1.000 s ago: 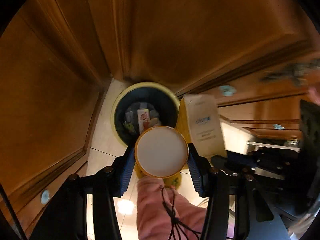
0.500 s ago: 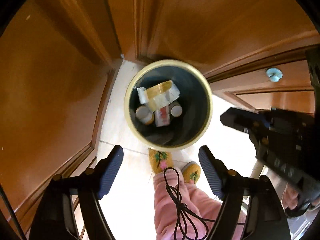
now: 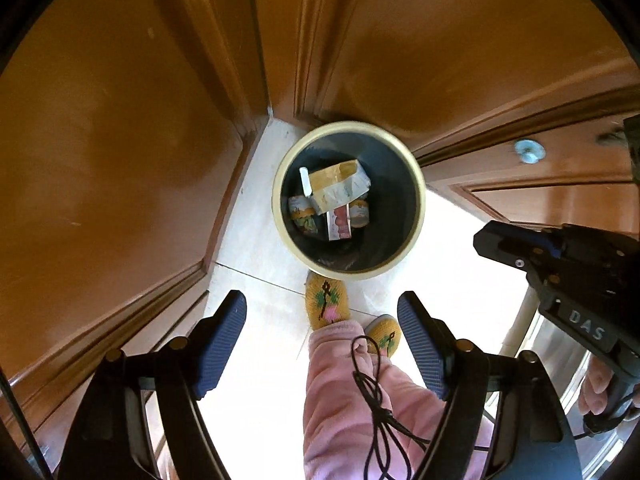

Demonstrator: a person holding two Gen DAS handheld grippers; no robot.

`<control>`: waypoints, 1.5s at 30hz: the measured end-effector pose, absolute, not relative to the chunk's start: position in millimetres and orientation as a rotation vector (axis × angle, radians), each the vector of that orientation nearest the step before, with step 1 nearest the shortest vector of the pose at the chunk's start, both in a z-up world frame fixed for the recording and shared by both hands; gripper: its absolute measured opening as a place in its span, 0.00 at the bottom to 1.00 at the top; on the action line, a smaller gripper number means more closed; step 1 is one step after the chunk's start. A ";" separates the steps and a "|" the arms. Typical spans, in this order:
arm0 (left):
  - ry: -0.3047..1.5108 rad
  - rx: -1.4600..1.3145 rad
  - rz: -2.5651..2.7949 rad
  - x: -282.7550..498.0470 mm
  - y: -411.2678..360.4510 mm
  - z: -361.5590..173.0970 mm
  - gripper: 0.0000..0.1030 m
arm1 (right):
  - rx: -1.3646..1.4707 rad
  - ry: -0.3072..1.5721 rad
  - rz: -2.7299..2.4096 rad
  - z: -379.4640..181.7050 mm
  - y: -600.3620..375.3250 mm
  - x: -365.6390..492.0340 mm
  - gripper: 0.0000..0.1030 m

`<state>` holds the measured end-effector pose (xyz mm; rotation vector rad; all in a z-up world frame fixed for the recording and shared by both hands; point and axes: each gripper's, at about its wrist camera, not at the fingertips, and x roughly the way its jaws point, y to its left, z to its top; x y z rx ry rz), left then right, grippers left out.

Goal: Collect trash
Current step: 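Open both tools to drop the box and lid into the bin, then raise both tools back over the counter toward the remaining trash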

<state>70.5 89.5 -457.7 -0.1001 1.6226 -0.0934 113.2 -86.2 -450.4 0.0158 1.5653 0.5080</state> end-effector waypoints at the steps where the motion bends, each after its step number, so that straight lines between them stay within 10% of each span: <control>1: 1.615 -0.089 -0.095 70.5 87.4 -447.3 0.74 | 0.017 1.548 0.508 -434.4 -89.1 110.2 0.10; 28: 0.942 0.203 -0.177 87.9 27.5 -50.5 0.88 | 0.168 0.989 0.386 -58.0 -182.9 93.5 0.15; 45: 0.773 0.224 -0.263 210.9 43.2 -26.6 0.89 | 0.258 0.883 0.199 6.2 -229.9 172.8 0.32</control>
